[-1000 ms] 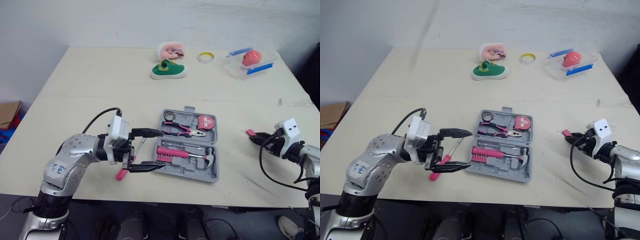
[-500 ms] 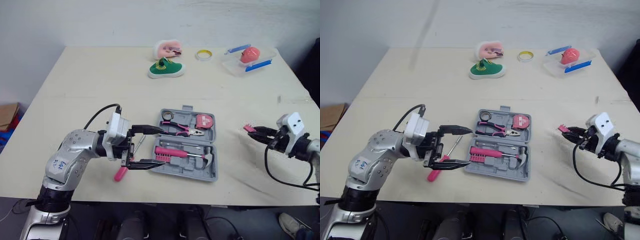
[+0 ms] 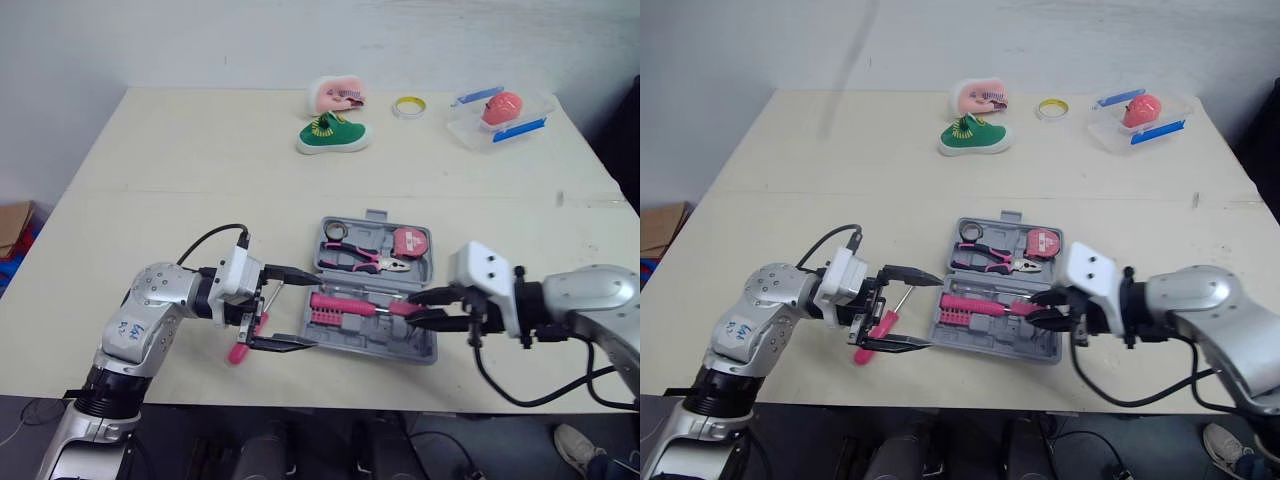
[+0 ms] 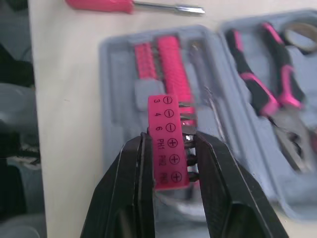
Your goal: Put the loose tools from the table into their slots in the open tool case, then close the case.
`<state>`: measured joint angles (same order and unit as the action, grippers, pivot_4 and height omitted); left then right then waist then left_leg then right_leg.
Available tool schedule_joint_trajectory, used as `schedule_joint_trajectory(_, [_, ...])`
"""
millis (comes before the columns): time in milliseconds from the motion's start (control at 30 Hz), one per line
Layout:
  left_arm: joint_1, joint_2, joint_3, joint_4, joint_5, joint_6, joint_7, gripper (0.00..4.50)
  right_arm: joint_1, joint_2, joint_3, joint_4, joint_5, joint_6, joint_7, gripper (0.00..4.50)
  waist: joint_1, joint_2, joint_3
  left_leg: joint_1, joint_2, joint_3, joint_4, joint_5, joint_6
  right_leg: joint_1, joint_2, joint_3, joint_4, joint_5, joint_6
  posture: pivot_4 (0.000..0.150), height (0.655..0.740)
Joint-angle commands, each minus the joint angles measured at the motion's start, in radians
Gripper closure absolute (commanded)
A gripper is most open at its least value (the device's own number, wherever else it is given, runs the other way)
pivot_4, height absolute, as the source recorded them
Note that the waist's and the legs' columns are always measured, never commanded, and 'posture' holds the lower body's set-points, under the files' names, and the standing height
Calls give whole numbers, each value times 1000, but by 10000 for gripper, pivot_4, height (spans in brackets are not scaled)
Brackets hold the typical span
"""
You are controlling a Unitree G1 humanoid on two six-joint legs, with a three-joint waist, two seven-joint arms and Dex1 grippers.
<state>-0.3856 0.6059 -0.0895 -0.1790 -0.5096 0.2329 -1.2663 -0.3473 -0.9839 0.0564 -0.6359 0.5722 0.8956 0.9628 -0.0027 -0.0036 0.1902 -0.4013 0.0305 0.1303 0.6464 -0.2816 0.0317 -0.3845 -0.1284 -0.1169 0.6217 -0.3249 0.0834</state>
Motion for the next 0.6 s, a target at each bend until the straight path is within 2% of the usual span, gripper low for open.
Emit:
schedule_joint_trajectory(33, [8,2,14,-13,2,-14,10,0,-45,8,68,-50,-4,89,-57,36886,2,0,0,-4,0,0,1,0,0,-3,0,0,1,0,0,1500,7400])
schedule_joint_trajectory(300, [67,25,22,-68,3,3,40,0,-155,14,213,-26,-37,160,-69,36886,-1,-2,1,-7,-1,1,4,2,2,-7,0,0,4,0,1,1500,7400])
schedule_joint_trajectory(600, [98,33,35,-95,-1,10,80,0,-220,28,336,38,-140,133,-76,36886,-1,-2,1,-7,-1,1,3,3,2,-7,-1,0,6,0,1,1500,7400])
